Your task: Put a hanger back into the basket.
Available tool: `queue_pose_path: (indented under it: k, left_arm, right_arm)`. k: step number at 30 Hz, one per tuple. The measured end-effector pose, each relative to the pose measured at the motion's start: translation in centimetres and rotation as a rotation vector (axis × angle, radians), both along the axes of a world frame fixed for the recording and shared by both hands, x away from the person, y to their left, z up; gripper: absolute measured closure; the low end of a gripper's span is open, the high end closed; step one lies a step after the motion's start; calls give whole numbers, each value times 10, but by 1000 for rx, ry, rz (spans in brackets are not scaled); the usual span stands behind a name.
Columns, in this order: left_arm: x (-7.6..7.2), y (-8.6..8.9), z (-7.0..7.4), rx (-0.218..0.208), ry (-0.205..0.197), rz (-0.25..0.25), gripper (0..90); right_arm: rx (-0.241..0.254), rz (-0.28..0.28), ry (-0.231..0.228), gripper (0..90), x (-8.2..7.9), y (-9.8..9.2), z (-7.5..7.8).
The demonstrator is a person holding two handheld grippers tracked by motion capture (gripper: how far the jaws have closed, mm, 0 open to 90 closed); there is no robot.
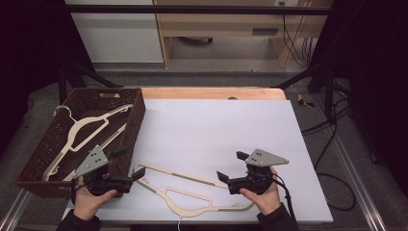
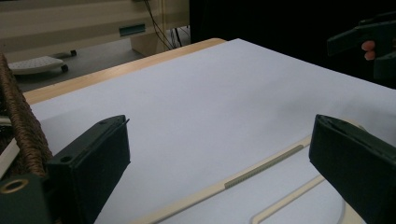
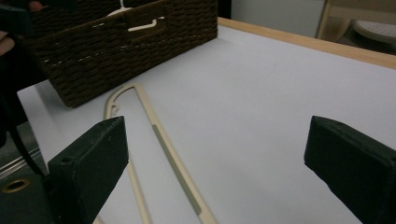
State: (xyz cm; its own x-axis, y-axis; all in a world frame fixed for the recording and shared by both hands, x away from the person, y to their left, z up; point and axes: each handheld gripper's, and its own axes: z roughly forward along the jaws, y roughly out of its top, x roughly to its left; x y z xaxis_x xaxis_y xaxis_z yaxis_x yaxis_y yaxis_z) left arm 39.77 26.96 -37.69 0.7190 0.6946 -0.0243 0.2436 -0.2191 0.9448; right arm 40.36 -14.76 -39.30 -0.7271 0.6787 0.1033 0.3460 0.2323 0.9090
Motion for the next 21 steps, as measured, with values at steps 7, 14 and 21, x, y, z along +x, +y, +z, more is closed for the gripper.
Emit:
queue_pose_path:
  k: [7,14,21]
  left_arm:
    - [0,3,-2,10,2,26,47]
    - [0,4,-3,15,2,32,42]
    - [-1,9,0,10,-6,46,39]
  right_arm:
    - [-49,59,34,93,-7,43,-3]
    - [-92,128,74,148,-14,82,-12]
    - [-164,180,134,246,-21,118,-32]
